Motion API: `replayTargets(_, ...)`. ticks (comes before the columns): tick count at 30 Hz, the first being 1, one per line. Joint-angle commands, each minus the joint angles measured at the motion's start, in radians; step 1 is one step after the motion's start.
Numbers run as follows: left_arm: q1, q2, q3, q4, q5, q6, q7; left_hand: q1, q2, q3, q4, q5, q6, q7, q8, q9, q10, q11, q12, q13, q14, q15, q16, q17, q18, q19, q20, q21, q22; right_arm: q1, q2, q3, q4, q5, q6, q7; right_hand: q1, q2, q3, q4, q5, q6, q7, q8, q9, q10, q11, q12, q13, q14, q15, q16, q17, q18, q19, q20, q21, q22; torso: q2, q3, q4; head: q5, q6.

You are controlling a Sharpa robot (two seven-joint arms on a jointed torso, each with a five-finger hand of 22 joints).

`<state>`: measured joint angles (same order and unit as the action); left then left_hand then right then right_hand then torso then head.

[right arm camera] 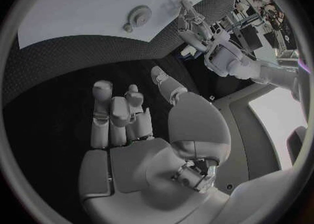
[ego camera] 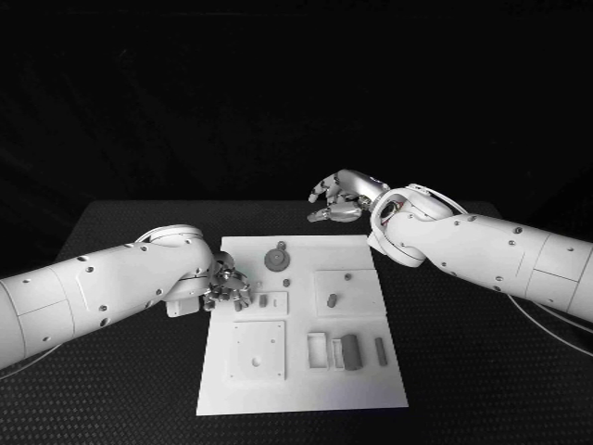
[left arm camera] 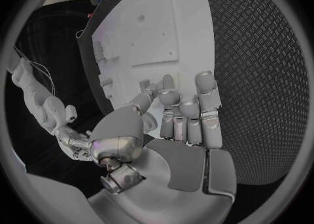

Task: Assemble the parts on the task board

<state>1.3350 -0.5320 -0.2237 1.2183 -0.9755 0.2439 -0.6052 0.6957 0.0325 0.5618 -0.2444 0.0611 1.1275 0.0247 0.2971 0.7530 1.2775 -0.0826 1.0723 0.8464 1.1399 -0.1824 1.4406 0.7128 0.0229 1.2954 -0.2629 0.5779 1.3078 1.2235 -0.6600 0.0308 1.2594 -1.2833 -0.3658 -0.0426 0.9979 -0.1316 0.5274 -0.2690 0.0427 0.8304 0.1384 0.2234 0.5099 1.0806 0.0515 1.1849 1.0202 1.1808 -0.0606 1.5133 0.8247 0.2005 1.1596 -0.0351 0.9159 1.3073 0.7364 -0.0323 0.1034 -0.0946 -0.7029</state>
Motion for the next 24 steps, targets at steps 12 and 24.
replayTargets(12,0.0,0.005,0.0,-0.006,-0.025,0.013,0.001,0.083,0.069,0.023,-0.046,0.159,-0.001,0.005,0.013,-0.002,-0.003,0.0,0.009,-0.005,-0.003,0.002,0.005,-0.004,0.008,-0.004,-0.004,-0.001,0.02,-0.001,0.0,0.0,0.001,-0.002,0.01,0.003,0.0,0.009,-0.001,-0.005,0.007,-0.018,0.026,-0.003,0.0,-0.008,-0.001,-0.001,-0.002,-0.004,0.002,-0.006,-0.001,0.061,0.002,-0.002,-0.005,0.014,0.0,0.0009,-0.0005,0.0,-0.001)
replayTargets(24,0.0,0.01,0.0,-0.005,-0.028,0.028,0.004,0.088,0.063,0.016,-0.044,0.151,0.001,0.004,0.016,-0.003,-0.002,0.0,0.01,-0.005,-0.002,0.002,0.006,-0.004,0.006,-0.004,-0.003,0.0,0.02,-0.001,-0.001,0.0,0.001,-0.002,0.01,0.003,0.0,0.009,-0.001,-0.005,0.007,-0.018,0.026,-0.003,0.0,-0.008,-0.001,-0.001,-0.002,-0.004,0.002,-0.006,-0.001,0.061,0.002,-0.002,-0.005,0.014,0.0,0.0018,-0.0008,0.0,-0.002)
